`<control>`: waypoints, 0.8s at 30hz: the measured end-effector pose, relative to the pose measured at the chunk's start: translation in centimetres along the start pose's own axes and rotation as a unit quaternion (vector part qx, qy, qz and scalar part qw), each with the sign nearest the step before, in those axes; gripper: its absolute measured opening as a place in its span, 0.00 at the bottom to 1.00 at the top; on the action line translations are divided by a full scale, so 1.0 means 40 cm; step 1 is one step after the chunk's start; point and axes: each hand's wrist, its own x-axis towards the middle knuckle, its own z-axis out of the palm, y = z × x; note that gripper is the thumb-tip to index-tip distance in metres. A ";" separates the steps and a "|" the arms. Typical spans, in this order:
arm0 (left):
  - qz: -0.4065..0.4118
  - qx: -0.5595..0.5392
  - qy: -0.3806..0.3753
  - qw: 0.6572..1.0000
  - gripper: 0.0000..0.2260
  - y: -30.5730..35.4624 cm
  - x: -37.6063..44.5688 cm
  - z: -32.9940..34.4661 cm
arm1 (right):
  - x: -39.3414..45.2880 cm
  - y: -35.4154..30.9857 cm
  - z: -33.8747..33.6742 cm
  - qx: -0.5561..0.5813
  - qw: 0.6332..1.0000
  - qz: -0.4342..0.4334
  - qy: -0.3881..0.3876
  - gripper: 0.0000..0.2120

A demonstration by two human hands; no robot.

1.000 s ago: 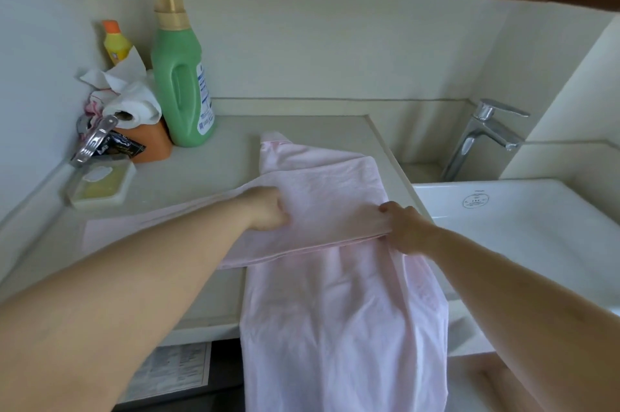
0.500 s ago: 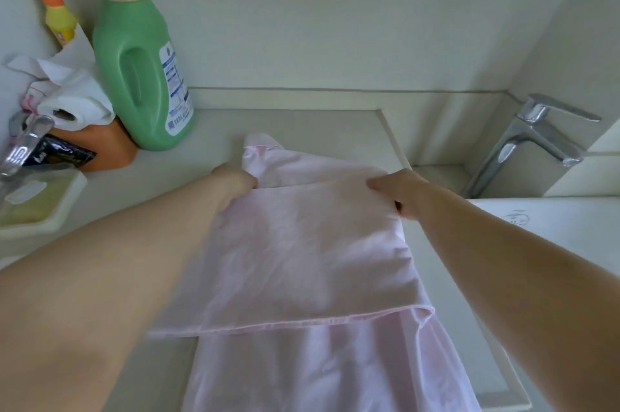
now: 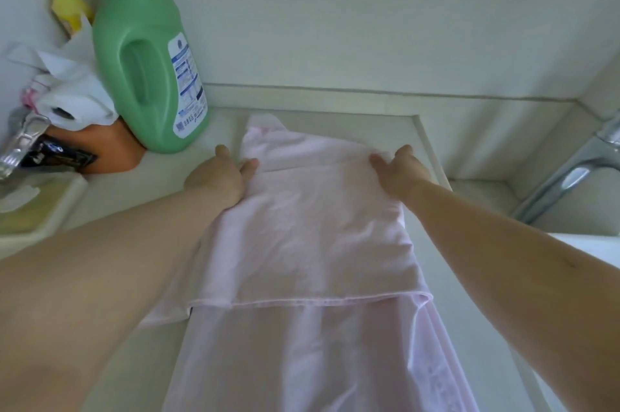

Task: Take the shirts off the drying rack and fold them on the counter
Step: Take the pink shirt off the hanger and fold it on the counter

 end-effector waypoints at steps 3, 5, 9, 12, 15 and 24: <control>0.070 0.024 0.011 0.997 0.26 -0.011 0.000 -0.003 | -0.035 0.012 0.013 -0.055 0.997 -0.054 -0.003 0.21; 0.094 0.041 0.014 0.995 0.25 -0.002 0.012 -0.015 | -0.036 0.021 0.025 -0.080 0.993 -0.078 0.028 0.17; 0.101 0.104 0.021 0.989 0.29 0.008 -0.003 -0.003 | -0.030 0.020 0.026 -0.126 0.989 -0.058 0.051 0.15; 0.138 0.122 0.124 0.975 0.22 0.010 -0.052 -0.019 | -0.061 0.020 -0.007 -0.141 0.984 -0.081 0.066 0.23; 0.209 0.031 0.076 0.974 0.25 0.052 -0.143 -0.041 | -0.147 0.006 -0.037 -0.133 0.976 -0.172 -0.024 0.35; 0.266 0.118 -0.153 0.945 0.37 -0.007 -0.287 0.030 | -0.337 0.194 -0.079 -0.235 0.955 -0.020 -0.182 0.42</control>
